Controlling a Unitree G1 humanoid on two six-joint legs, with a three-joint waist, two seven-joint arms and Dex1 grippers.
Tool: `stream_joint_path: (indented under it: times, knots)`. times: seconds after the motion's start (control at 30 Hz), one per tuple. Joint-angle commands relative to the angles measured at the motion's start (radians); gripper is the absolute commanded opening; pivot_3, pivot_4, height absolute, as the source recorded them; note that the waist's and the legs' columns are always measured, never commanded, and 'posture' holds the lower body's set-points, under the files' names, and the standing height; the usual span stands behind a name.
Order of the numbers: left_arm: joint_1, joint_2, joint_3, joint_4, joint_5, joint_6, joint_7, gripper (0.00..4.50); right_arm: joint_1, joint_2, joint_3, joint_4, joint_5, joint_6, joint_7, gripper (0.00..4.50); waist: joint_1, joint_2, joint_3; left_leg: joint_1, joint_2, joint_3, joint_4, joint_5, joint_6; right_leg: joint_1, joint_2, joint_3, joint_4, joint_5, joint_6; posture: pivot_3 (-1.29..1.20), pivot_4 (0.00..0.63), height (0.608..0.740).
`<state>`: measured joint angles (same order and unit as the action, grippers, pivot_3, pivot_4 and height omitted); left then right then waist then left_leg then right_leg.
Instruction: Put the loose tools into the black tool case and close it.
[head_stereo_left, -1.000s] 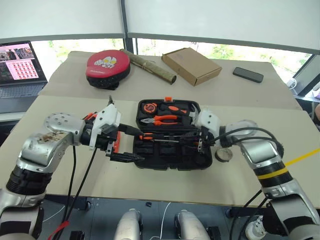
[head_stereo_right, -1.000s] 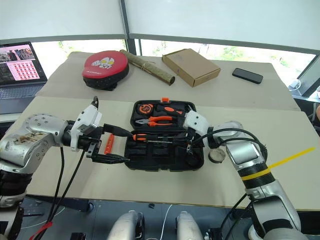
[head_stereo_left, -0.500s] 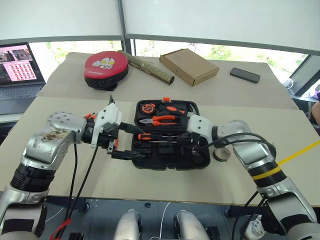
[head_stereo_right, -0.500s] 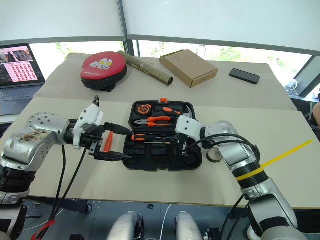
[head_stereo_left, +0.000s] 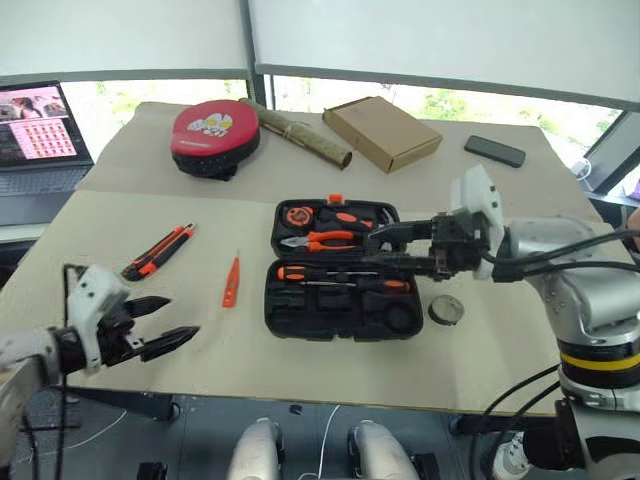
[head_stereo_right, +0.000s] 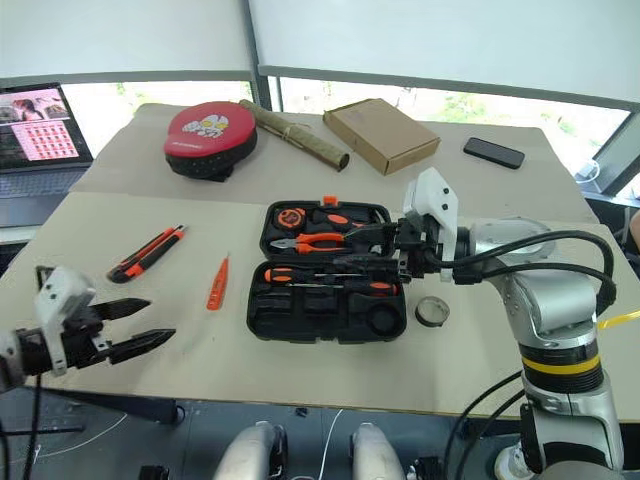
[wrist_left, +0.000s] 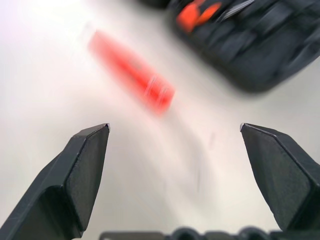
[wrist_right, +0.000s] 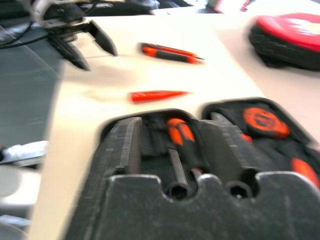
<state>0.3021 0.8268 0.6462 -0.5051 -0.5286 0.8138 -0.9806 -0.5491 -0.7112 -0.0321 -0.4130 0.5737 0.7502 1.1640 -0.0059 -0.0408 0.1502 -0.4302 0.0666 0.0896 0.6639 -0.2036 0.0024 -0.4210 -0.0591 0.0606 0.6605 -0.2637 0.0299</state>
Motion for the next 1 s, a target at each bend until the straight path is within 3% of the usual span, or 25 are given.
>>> stream_joint_path:
  times: [0.03,0.1,0.23,0.3,0.43,0.73,0.97,1.0]
  knots:
    - [0.000,-0.032,0.066,-0.057,0.011,0.070,0.136,4.50,0.029,-0.043,-0.034,-0.074,0.047,-0.013,0.014,3.89,0.002,0.000,0.000,0.001,0.000,0.000,0.000,0.000,0.000,0.001,-0.001,0.000,0.000,0.000,0.000,0.00,0.150,0.740]
    - [-0.081,-0.051,0.038,-0.074,-0.005,0.172,0.252,4.50,0.042,-0.054,-0.024,-0.088,0.039,-0.030,-0.004,4.42,0.011,-0.001,0.000,0.001,-0.001,0.000,0.000,0.000,0.000,0.000,0.000,-0.001,-0.001,-0.001,-0.001,0.00,0.150,0.740]
    - [-0.256,-0.020,-0.064,-0.096,-0.069,0.395,0.341,4.50,0.052,-0.061,-0.012,-0.103,0.034,-0.037,-0.038,4.42,0.013,-0.004,-0.001,0.001,-0.001,0.000,0.000,0.001,-0.001,0.001,0.001,-0.001,0.000,0.001,0.000,0.00,0.150,0.740]
    - [-0.471,-0.052,-0.171,-0.049,-0.068,0.576,0.439,4.50,0.072,-0.055,-0.013,-0.125,0.030,-0.038,-0.077,4.42,0.013,-0.004,-0.001,0.001,-0.001,0.000,0.000,0.001,0.000,0.000,0.001,0.000,0.001,0.001,0.000,0.00,0.150,0.740]
    - [-0.715,-0.124,-0.288,0.033,-0.040,0.764,0.555,4.50,0.118,-0.049,0.006,-0.181,0.012,-0.056,-0.137,4.42,0.016,-0.006,-0.001,-0.001,-0.002,-0.003,0.000,0.002,-0.001,0.001,0.004,0.000,0.002,0.001,0.000,0.00,0.150,0.740]
    - [-0.929,-0.233,-0.553,0.330,-0.063,0.801,0.751,4.50,0.168,-0.006,0.047,-0.245,-0.026,-0.077,-0.271,4.42,-0.007,-0.007,0.000,-0.001,-0.002,-0.005,-0.001,0.002,-0.001,-0.001,0.004,0.002,0.003,0.001,0.001,0.00,0.150,0.740]
    - [-0.972,-0.245,-0.645,0.466,-0.096,0.801,0.775,4.50,0.193,0.008,0.054,-0.265,-0.018,-0.081,-0.315,4.42,0.001,-0.004,-0.002,0.001,-0.005,-0.005,-0.001,0.002,-0.001,0.002,0.002,0.002,0.003,0.001,0.001,0.00,0.150,0.740]
    - [-0.971,-0.252,-0.648,0.483,-0.088,0.801,0.781,4.24,0.197,0.011,0.051,-0.269,-0.015,-0.082,-0.322,4.47,0.002,-0.003,-0.002,0.001,-0.005,-0.005,-0.001,0.002,-0.001,0.002,0.002,0.002,0.003,0.001,0.001,0.00,0.150,0.740]
